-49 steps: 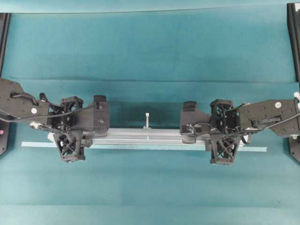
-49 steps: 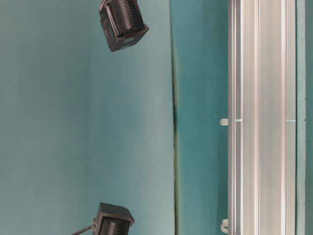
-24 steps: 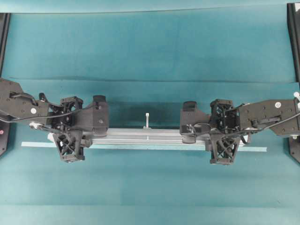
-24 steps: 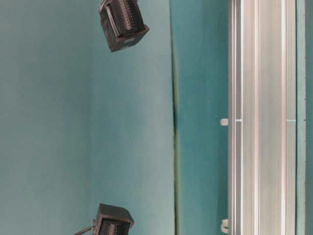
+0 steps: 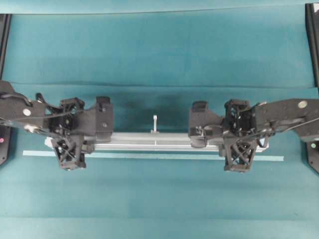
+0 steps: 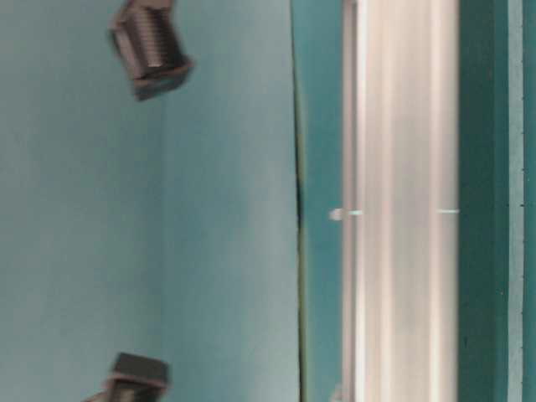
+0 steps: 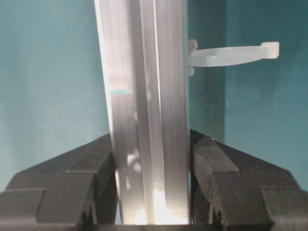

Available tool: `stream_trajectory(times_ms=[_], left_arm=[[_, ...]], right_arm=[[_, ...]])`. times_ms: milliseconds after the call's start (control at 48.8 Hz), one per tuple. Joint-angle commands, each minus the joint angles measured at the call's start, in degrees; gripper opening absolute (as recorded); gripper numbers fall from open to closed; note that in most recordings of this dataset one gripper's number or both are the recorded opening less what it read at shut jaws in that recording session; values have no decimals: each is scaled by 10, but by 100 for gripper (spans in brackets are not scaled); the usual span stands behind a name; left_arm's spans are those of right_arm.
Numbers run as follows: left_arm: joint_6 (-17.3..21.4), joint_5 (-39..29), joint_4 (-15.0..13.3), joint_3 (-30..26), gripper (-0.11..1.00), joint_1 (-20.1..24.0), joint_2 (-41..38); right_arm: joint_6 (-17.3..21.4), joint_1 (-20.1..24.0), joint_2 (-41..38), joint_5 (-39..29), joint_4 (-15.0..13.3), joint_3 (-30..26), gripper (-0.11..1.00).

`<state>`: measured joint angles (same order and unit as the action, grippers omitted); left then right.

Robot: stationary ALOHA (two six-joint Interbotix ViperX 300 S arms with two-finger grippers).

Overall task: Lift the large metal rail with both hands.
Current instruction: 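Lift the rail with both grippers and raise it off the table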

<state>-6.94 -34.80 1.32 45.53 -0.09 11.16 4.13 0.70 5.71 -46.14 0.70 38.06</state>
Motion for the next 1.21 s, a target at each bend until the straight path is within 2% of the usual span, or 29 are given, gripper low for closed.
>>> stream_trajectory(times_ms=[0, 267, 533, 1189], left_arm=[[-3, -25, 2, -23, 37, 2, 38], [-4, -109, 0, -33, 37, 0, 123], [-3, -191, 2, -78, 37, 2, 184], [1, -287, 0, -213, 37, 2, 174]], right_arm=[[1, -4, 29, -36, 3, -22, 38], [9, -4, 82, -106, 11, -63, 38], [11, -4, 94, -185, 11, -127, 38], [13, -4, 98, -321, 11, -270, 38]])
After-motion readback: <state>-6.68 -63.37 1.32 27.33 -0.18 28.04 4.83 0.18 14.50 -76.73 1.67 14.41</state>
